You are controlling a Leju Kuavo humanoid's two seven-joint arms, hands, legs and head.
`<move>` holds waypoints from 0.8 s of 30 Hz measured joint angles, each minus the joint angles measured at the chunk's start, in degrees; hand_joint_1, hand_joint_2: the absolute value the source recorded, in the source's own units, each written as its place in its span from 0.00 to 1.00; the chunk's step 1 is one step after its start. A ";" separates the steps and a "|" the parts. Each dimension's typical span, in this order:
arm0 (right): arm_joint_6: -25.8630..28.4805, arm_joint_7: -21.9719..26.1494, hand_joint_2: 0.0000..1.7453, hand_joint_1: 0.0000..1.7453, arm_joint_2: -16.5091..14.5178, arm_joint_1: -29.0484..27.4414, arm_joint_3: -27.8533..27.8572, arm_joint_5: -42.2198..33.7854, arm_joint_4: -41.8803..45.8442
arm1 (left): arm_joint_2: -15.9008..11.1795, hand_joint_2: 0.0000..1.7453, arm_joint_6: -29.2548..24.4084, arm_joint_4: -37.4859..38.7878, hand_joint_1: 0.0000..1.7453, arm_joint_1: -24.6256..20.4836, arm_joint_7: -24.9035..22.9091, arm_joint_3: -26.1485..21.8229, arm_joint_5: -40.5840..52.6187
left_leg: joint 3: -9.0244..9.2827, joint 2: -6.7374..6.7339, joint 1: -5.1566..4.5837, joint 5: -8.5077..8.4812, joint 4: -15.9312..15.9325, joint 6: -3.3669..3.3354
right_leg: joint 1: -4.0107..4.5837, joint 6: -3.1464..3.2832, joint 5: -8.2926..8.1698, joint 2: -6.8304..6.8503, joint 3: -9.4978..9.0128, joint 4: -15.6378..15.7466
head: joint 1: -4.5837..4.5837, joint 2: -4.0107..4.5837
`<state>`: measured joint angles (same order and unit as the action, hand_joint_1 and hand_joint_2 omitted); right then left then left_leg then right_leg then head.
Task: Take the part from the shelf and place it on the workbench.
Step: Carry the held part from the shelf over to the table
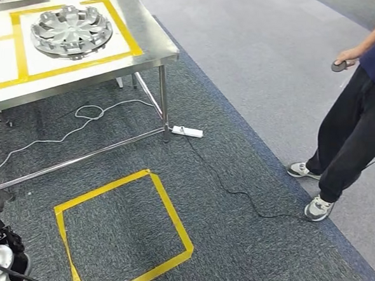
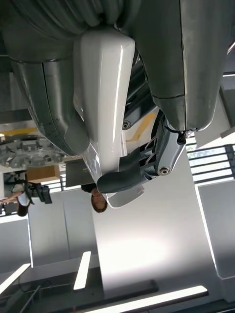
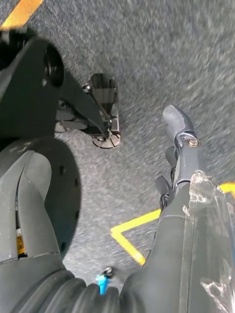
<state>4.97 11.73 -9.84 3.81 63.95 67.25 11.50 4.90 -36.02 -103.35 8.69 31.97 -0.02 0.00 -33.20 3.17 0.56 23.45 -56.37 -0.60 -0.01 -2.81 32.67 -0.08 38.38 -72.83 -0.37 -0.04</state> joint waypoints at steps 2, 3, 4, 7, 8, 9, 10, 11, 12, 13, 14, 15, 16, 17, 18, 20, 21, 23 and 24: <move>-0.04 0.16 1.00 0.00 0.01 0.08 0.00 -0.07 0.00 | 0.00 1.00 0.00 -0.15 1.00 0.07 -0.03 0.01 0.03 | 0.04 1.71 0.08 -0.07 -0.03 0.27 | -0.17 0.39 -4.33 -2.33 -3.54 8.19 | 0.02 0.01; -0.05 0.40 1.00 0.00 0.01 0.12 0.00 -0.10 0.00 | -0.01 1.00 0.00 -0.25 1.00 0.05 -0.04 0.02 0.02 | -0.09 2.48 0.10 -0.11 -0.12 0.52 | -0.34 0.50 -5.62 -3.87 -5.15 11.73 | -0.01 0.01; -0.03 0.91 1.00 0.00 0.01 0.15 0.00 -0.14 0.00 | -0.01 1.00 0.01 -0.34 1.00 0.03 -0.05 0.01 -0.07 | -0.31 3.19 0.16 -0.22 -0.16 0.88 | -0.45 0.58 -6.21 -5.08 -6.18 13.93 | -0.03 0.01; 0.28 3.27 1.00 0.00 -0.09 0.27 0.01 -0.47 -0.01 | -0.05 1.00 0.38 -0.42 1.00 0.08 -0.11 -0.07 -0.83 | -1.13 4.91 0.50 -0.67 -0.20 2.08 | -0.41 1.18 -6.38 -4.43 -6.73 14.95 | -0.05 0.01; 0.42 3.73 1.00 0.00 -0.18 0.39 0.01 -0.58 -0.02 | -0.13 1.00 0.66 -0.40 1.00 0.05 -0.11 -0.10 -1.02 | -1.51 4.20 0.42 -0.32 -0.81 2.37 | -0.44 1.56 -6.52 -3.69 -6.77 15.11 | -0.21 0.01; 0.52 3.86 1.00 0.00 -0.28 0.52 0.02 -0.62 -0.03 | -0.24 1.00 0.90 -0.39 1.00 -0.13 -0.09 -0.13 -1.10 | -2.28 2.78 0.27 0.68 -2.41 2.61 | -0.50 1.93 -6.66 -2.86 -6.83 15.32 | -0.48 0.01; 0.56 3.59 1.00 0.00 -0.38 0.62 0.02 -0.61 -0.04 | -0.35 1.00 1.10 -0.37 1.00 -0.41 -0.06 -0.15 -1.09 | -3.61 0.89 0.12 2.39 -5.29 2.79 | -0.52 2.23 -6.73 -1.96 -6.87 15.50 | -0.74 0.01; 0.53 3.02 1.00 0.00 -0.40 0.68 0.02 -0.58 -0.05 | -0.41 1.00 1.26 -0.35 1.00 -0.68 -0.03 -0.15 -1.07 | -5.30 -0.89 -0.01 4.40 -8.97 2.98 | -0.42 2.43 -6.71 -1.11 -6.87 15.55 | -1.01 0.00; 0.43 2.20 1.00 0.00 -0.43 0.66 0.03 -0.71 -0.05 | -0.45 1.00 1.33 -0.32 1.00 -0.89 -0.02 -0.14 -1.04 | -7.07 -1.85 0.01 6.22 -12.78 3.13 | -0.33 2.55 -6.68 -0.18 -6.84 15.55 | -1.13 0.00; 0.29 1.29 1.00 0.00 -0.45 0.59 0.10 -1.04 -0.06 | -0.45 1.00 1.37 -0.27 1.00 -0.96 -0.02 -0.14 -1.02 | -8.35 -2.30 0.03 7.26 -15.60 3.23 | -0.28 2.60 -6.63 0.74 -6.83 15.54 | -1.12 0.00; 0.15 0.49 1.00 0.00 -0.50 0.54 0.25 -1.55 -0.07 | -0.48 1.00 1.37 -0.22 1.00 -0.95 -0.04 -0.15 -0.99 | -8.68 -2.50 0.04 7.16 -16.52 3.28 | -0.27 2.62 -6.58 1.62 -6.84 15.54 | -1.13 0.00; 0.03 -0.13 1.00 0.00 -0.59 0.53 0.48 -2.13 -0.07 | -0.50 1.00 1.32 -0.17 1.00 -0.96 -0.05 -0.16 -0.96 | -7.89 -2.72 0.04 5.97 -15.19 3.27 | -0.27 2.59 -6.52 2.48 -6.89 15.54 | -1.13 0.00; -0.07 -0.53 1.00 0.00 -0.70 0.58 0.75 -2.61 -0.07 | -0.55 1.00 1.27 -0.15 1.00 -0.97 -0.07 -0.17 -0.92 | -6.11 -3.26 0.02 4.12 -12.01 3.22 | -0.27 2.48 -6.44 3.26 -6.99 15.53 | -1.14 0.00; -0.15 -0.76 1.00 0.00 -0.82 0.64 0.97 -2.89 -0.07 | -0.60 1.00 1.23 -0.14 1.00 -0.99 -0.08 -0.18 -0.86 | -3.85 -4.63 -0.03 2.26 -7.97 3.13 | -0.19 2.31 -6.32 3.96 -7.14 15.52 | -1.15 0.00; -0.22 -0.89 1.00 0.00 -0.91 0.70 1.12 -3.02 -0.07 | -0.63 1.00 1.20 -0.14 1.00 -1.10 -0.08 -0.18 -0.80 | -1.84 -6.06 -0.21 1.04 -4.21 2.88 | 0.01 2.04 -6.10 4.57 -7.26 15.39 | -1.21 0.00; -0.31 -1.05 1.00 0.00 -0.96 0.72 1.25 -2.92 -0.07 | -0.66 1.00 1.20 -0.14 1.00 -1.29 -0.15 -0.19 -0.61 | -0.07 -7.72 -0.53 0.38 -0.57 2.07 | 0.45 1.45 -5.79 5.77 -7.50 15.27 | -1.12 0.00; -0.34 -1.09 1.00 0.00 -0.96 0.71 1.30 -2.72 -0.07 | -0.68 1.00 1.19 -0.13 1.00 -1.34 -0.20 -0.20 -0.51 | -0.14 -7.23 -0.68 0.50 -0.30 1.57 | 0.57 1.16 -5.68 6.47 -7.64 15.27 | -1.08 0.00; -0.27 -0.90 1.00 0.00 -0.96 0.76 1.34 -2.29 -0.07 | -0.72 1.00 1.18 -0.13 1.00 -1.27 -0.32 -0.32 -0.37 | -0.25 -5.70 -0.53 0.31 -0.25 0.81 | 0.45 0.53 -5.17 6.78 -7.81 15.13 | -0.94 0.00; -0.16 -0.60 1.00 0.00 -0.96 0.83 1.35 -2.19 -0.07 | -0.73 1.00 1.20 -0.13 1.00 -1.24 -0.37 -0.39 -0.31 | -0.24 -5.04 -0.38 0.21 -0.18 0.47 | 0.32 0.20 -4.32 5.65 -7.42 14.08 | -0.80 0.00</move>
<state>4.81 11.13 -10.80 4.64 65.30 65.06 11.43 4.16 -34.82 -103.48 7.45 31.59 -0.40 -0.31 -33.44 -1.87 0.18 23.66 -56.54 -0.13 0.30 -2.61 28.35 5.57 30.97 -58.75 -1.17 -0.04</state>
